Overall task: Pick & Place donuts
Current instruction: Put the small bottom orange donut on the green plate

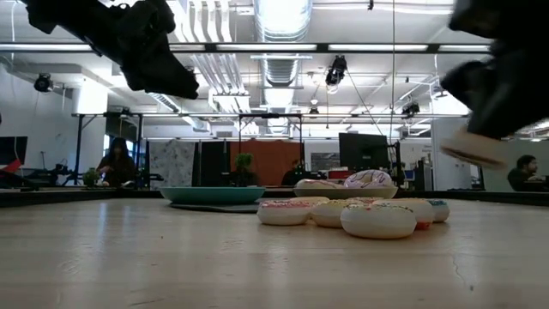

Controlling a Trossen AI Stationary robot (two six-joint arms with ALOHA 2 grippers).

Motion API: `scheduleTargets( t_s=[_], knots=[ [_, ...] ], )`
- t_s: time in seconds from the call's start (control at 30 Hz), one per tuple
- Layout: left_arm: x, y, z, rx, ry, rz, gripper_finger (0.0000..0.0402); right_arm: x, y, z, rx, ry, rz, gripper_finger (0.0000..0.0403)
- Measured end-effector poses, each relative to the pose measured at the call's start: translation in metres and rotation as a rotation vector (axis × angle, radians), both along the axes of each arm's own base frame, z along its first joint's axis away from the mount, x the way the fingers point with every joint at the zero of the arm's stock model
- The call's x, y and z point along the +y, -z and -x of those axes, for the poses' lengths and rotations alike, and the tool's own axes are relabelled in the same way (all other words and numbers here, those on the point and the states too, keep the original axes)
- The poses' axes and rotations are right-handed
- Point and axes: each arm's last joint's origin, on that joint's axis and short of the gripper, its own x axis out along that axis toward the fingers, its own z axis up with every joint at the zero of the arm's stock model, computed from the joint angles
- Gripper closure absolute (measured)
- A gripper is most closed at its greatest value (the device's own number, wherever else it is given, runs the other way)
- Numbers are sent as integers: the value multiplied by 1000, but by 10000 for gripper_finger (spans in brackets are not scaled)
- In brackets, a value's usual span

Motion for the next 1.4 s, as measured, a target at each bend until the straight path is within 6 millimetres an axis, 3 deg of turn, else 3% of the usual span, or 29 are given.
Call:
scheduleTargets(
  t_s=[0.4,0.67,0.8,1.1,1.4],
  knots=[
    [-41,7,11,16,76,13,250,-69,-51,-71,-179,55,244,385],
    [-66,12,25,-8,66,-25,250,-126,-86,-109,-314,55,246,385],
    [-74,12,29,-18,79,-36,250,-146,-83,-137,-308,30,244,385],
    [-76,11,32,-39,46,-51,250,-197,-57,-211,-232,97,293,385],
    [-76,12,32,-29,47,-60,250,-252,-23,-241,-131,188,308,385]
  ],
)
